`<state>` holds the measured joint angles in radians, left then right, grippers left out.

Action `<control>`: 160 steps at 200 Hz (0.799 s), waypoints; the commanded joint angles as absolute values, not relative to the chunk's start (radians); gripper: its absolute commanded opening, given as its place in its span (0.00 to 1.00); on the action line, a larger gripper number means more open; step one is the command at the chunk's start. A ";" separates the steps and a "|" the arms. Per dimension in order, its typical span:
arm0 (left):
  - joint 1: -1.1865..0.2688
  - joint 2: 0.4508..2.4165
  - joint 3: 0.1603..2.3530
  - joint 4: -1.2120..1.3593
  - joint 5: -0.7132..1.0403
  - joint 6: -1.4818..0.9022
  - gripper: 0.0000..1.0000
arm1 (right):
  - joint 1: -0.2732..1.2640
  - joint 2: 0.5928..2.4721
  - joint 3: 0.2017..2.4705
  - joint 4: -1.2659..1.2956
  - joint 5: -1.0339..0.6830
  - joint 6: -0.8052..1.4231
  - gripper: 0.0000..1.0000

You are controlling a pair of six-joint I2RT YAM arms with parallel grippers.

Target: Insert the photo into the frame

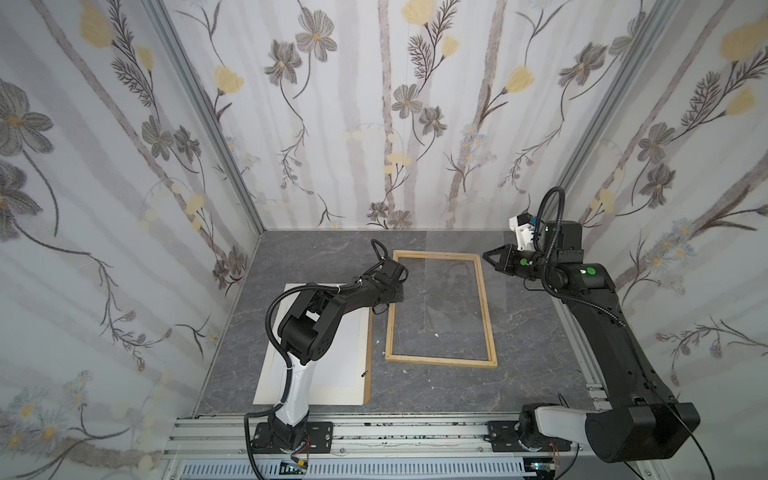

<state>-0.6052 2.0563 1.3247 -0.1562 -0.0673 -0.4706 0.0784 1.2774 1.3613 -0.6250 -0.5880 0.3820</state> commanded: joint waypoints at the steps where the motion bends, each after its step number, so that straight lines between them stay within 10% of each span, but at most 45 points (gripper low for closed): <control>1: -0.597 2.024 1.265 -0.241 -0.071 -0.487 0.05 | 0.078 1.278 1.343 -0.577 -0.664 0.379 0.00; 160: -0.574 1.884 1.096 -0.216 -0.048 -0.555 0.24 | 0.081 1.368 1.262 -0.547 -0.748 0.421 0.00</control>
